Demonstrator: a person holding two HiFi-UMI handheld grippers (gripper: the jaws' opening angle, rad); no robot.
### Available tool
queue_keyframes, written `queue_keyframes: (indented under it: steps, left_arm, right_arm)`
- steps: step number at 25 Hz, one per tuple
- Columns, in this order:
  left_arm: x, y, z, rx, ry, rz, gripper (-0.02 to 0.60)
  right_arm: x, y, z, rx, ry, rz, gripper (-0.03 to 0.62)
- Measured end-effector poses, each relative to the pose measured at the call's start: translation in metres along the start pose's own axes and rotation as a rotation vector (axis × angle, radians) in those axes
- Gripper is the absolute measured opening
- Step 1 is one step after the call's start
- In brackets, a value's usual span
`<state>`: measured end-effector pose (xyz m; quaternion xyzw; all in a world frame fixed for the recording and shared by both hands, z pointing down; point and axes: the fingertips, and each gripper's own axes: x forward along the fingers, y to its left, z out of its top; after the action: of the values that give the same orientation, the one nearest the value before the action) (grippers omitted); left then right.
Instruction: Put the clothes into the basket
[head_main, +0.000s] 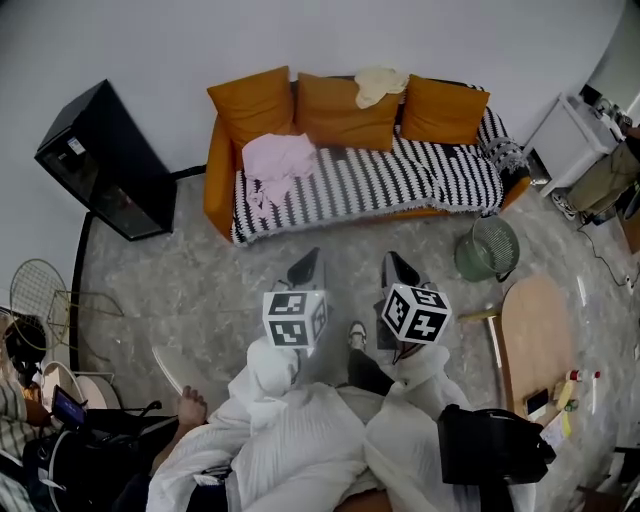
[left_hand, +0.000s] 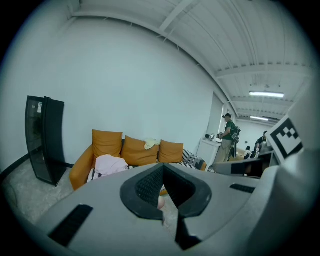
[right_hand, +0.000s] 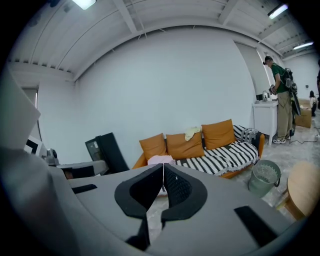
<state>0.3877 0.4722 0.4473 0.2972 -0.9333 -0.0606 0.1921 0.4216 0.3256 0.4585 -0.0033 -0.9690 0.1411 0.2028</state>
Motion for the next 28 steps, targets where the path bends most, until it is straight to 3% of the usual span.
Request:
queue_keyframes:
  steps: [11,21,28]
  left_arm:
    - [0.112,-0.004,0.055,-0.011,-0.018,0.043,0.000]
    - [0.180,-0.013,0.073,0.015,-0.006,0.060,0.000]
    - [0.212,0.003,0.078,0.020,0.023,0.108,0.000]
  right_arm:
    - [0.093,-0.054,0.076,-0.031,0.009,0.052,0.025]
    - [0.149,-0.096,0.103,-0.011,0.024,0.087,0.025]
    - [0.188,-0.108,0.107,0.000,0.068,0.119,0.025]
